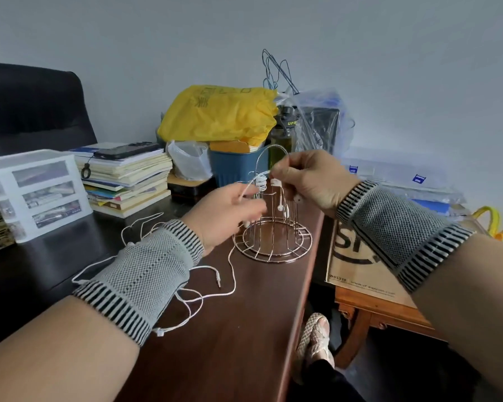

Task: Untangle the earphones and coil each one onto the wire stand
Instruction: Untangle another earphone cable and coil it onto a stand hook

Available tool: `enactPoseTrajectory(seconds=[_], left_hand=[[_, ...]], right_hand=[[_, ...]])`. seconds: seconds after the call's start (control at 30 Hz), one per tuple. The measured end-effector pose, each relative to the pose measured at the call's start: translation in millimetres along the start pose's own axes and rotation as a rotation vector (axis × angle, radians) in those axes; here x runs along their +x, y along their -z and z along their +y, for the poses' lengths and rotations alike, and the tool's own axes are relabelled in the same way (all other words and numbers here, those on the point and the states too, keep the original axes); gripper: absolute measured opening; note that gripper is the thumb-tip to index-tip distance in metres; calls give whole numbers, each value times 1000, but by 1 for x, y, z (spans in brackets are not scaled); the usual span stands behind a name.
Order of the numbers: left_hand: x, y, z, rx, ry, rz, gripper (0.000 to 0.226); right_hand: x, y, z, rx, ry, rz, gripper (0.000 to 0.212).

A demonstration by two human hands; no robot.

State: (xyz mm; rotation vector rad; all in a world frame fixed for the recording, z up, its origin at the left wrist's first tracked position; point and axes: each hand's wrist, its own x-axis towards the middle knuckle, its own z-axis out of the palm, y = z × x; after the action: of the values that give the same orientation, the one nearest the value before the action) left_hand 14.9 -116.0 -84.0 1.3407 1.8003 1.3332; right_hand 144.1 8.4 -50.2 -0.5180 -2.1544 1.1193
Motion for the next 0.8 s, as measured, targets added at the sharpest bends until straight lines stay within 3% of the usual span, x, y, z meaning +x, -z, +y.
enactPoseTrajectory(seconds=[0.1, 0.17, 0.27, 0.5, 0.8], left_hand=[[5, -3, 3, -338, 45, 90, 15], [8, -2, -2, -345, 25, 198, 16], [13, -1, -10, -260, -2, 255, 18], [17, -2, -27, -145, -13, 246, 23], [5, -10, -51, -9, -26, 212, 23]], right_hand=[[16, 11, -7, -389, 132, 24, 16], [27, 13, -7, -763, 275, 56, 18], [42, 9, -5, -997, 357, 57, 22], [62, 2, 4, -1062, 259, 106, 27], [55, 2, 19, -912, 91, -182, 24]])
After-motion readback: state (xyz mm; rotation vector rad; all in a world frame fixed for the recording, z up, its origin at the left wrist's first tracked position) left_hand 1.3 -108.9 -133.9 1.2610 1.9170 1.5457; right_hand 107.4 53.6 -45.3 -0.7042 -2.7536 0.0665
